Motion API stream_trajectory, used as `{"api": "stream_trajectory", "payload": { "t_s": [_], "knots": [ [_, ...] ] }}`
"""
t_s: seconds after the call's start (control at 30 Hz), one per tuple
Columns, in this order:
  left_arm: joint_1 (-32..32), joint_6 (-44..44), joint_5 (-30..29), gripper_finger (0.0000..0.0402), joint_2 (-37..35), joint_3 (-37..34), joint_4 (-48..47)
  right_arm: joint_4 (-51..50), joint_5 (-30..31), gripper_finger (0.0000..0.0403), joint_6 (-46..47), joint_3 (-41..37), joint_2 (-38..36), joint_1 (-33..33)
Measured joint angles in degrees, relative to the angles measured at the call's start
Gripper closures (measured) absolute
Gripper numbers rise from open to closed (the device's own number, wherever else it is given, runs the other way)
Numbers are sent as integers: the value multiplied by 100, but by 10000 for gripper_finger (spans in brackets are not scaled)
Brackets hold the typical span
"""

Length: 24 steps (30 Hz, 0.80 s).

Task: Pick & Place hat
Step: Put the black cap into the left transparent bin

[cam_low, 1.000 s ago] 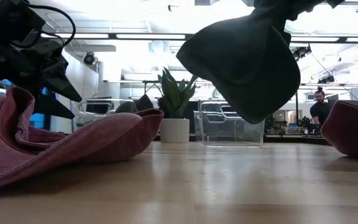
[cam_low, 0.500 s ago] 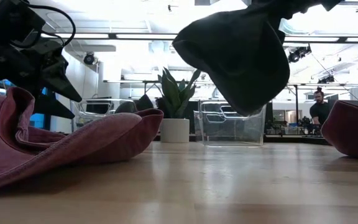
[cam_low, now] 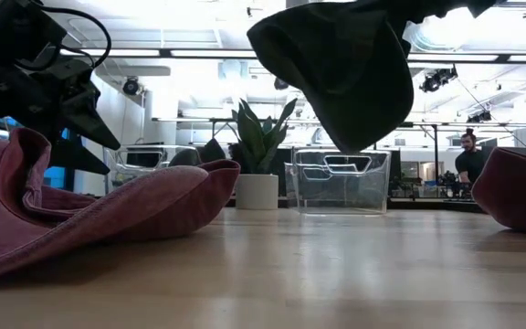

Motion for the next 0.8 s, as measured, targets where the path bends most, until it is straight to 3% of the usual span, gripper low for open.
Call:
{"api": "stream_trajectory", "payload": {
  "t_s": [0.8],
  "knots": [
    [0, -2, -1, 140, -1, 0, 0, 422, -499, 403, -225, 270, 481, -268]
  ]
}}
